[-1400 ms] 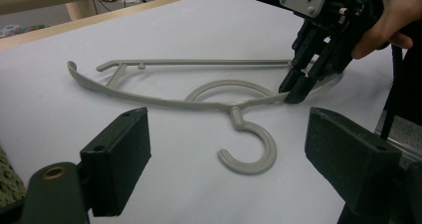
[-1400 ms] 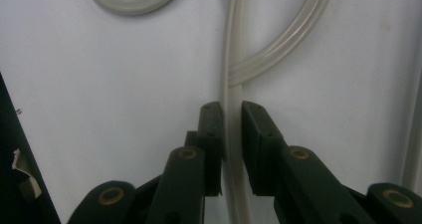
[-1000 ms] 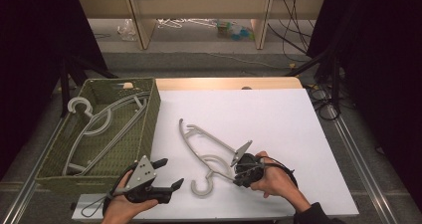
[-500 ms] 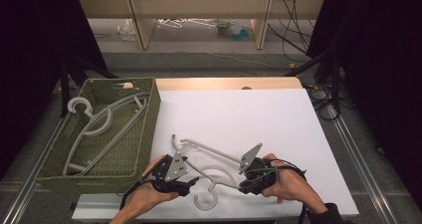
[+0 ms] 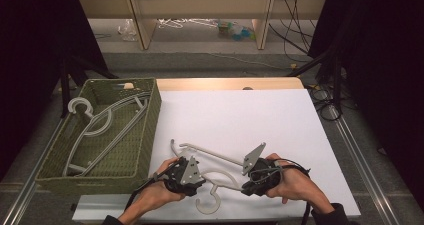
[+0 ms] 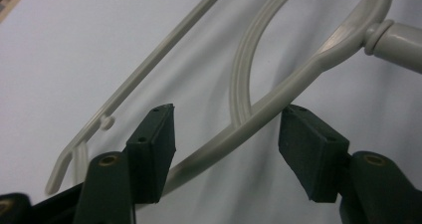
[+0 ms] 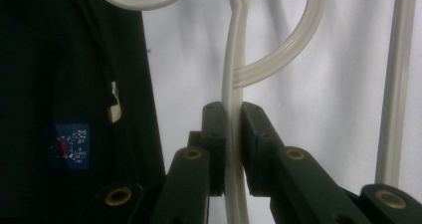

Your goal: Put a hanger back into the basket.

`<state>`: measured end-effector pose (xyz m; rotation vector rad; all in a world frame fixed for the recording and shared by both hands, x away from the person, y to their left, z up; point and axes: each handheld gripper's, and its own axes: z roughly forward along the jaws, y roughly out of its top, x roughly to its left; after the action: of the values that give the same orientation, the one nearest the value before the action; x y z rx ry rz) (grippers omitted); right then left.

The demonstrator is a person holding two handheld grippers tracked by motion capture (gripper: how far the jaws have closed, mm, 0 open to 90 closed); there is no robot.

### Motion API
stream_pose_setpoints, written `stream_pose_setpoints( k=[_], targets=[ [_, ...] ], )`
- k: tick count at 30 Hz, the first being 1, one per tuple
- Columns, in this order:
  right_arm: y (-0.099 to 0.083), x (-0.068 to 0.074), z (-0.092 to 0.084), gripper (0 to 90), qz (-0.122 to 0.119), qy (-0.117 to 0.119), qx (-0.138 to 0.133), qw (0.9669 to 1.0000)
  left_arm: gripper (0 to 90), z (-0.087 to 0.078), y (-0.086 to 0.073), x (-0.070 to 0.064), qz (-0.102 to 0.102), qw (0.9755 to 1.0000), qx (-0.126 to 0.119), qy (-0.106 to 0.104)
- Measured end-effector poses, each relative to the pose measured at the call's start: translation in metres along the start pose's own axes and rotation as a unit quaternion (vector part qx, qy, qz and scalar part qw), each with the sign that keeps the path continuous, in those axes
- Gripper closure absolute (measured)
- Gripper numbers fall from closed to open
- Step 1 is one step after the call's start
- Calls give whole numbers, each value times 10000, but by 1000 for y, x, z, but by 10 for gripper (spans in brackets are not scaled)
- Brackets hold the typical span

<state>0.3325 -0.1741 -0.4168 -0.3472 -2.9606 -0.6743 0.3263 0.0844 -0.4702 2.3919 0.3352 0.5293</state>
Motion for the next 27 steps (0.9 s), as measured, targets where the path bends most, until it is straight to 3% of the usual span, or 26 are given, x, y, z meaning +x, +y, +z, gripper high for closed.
stream_pose_setpoints(
  k=[2,6,7,8,14,16,17,24,27],
  targets=[
    [-1,-1,0,818,13,35,0,10000,440,3,3,0,-16,10000,-29,-87],
    [-3,-3,0,818,15,13,11,10000,563,5,6,-2,362,9991,-37,-195],
    [-4,-5,-1,817,-77,-9,48,10000,580,4,6,-2,448,9988,-59,-205],
    [-4,-4,-1,817,28,41,-15,10000,594,4,6,-3,529,9983,-64,-240],
    [-6,-8,-1,806,-2,59,-80,10000,650,-1,10,-4,916,9955,-11,-232],
    [-7,-10,-2,795,32,34,-104,9999,661,-3,13,-3,1148,9927,-72,-365],
    [-8,-11,-2,785,58,-15,-143,9999,669,-6,14,-4,1060,9940,-77,-247],
    [-11,-18,-10,670,367,-476,-402,9974,735,-18,24,-7,1104,9931,-182,-355],
    [-11,-21,-12,631,355,-622,-546,9959,755,-22,27,-8,1065,9936,-188,-339]
  ],
)
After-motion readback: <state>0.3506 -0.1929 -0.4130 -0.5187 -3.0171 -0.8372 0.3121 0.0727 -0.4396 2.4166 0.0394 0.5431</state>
